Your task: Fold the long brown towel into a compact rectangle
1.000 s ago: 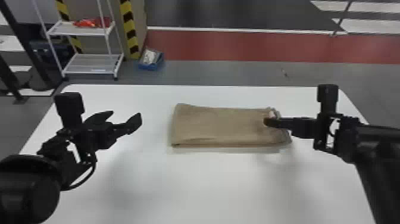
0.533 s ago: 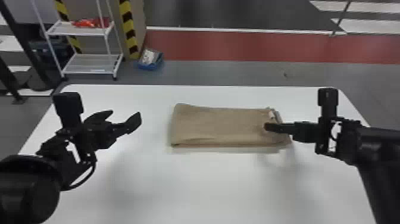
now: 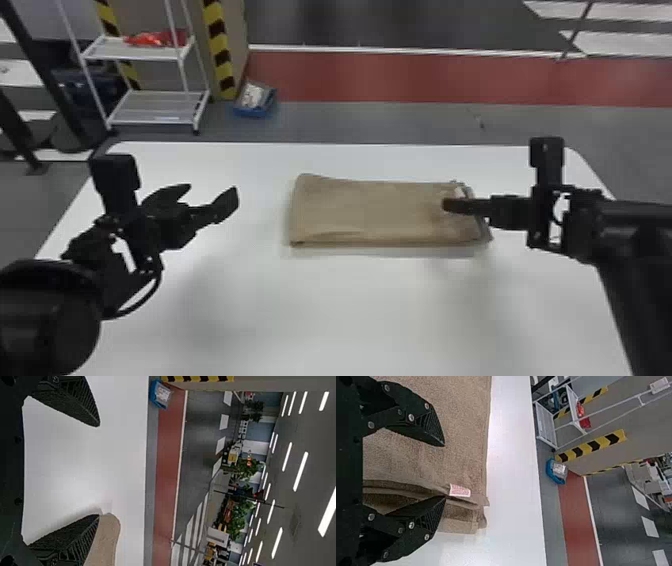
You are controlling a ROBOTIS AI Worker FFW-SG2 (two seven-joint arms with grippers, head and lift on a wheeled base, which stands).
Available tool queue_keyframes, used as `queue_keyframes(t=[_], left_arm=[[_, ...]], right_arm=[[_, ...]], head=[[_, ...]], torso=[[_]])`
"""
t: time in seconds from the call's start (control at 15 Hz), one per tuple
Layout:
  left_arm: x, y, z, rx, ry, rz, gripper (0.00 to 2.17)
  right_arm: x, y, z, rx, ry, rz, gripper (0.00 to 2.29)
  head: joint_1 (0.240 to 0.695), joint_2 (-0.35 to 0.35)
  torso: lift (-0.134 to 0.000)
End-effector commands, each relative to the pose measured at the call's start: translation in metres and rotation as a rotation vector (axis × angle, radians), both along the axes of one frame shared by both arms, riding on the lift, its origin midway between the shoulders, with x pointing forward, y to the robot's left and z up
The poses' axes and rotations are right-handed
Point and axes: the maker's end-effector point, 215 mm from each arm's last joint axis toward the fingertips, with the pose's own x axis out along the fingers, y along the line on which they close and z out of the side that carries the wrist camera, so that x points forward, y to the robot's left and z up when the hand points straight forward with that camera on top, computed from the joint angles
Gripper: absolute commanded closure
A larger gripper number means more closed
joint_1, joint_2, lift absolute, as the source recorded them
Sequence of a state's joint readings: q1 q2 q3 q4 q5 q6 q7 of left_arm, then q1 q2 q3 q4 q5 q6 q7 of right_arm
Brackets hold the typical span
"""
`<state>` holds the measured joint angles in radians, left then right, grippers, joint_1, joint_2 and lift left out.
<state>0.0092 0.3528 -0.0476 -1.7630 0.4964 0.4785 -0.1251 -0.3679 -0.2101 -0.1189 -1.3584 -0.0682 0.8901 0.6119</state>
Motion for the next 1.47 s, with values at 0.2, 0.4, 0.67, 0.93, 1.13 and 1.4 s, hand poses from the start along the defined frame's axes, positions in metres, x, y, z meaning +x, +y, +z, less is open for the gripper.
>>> queue_keyframes(t=[0.2, 0.4, 0.67, 0.93, 1.13, 1.4], left_arm=[[0.000, -0.001, 0.001, -0.002, -0.001, -0.001, 0.07], [-0.001, -0.001, 0.000, -0.004, 0.000, -0.006, 0.07], [-0.002, -0.005, -0.002, -0.008, 0.005, -0.009, 0.07], [-0.002, -0.006, -0.002, -0.005, 0.008, -0.012, 0.07], [-0.003, -0.009, -0.002, -0.007, 0.008, -0.016, 0.07], [-0.003, -0.009, -0.002, -0.007, 0.008, -0.016, 0.07]], right_arm=[[-0.013, -0.004, -0.016, 0.007, 0.045, -0.010, 0.50], [-0.015, -0.011, -0.014, 0.004, 0.047, -0.019, 0.50], [-0.015, -0.010, -0.012, 0.005, 0.044, -0.017, 0.50], [-0.013, -0.009, 0.007, 0.011, -0.010, -0.013, 0.50], [-0.020, -0.009, 0.008, 0.016, -0.005, -0.013, 0.50], [-0.026, -0.011, 0.002, 0.022, 0.013, -0.016, 0.50]], head=[[0.695, -0.031], [0.695, -0.035], [0.695, -0.043], [0.695, -0.044], [0.695, -0.045], [0.695, -0.047]], torso=[[-0.123], [-0.123], [-0.123], [-0.123], [-0.123], [-0.123]])
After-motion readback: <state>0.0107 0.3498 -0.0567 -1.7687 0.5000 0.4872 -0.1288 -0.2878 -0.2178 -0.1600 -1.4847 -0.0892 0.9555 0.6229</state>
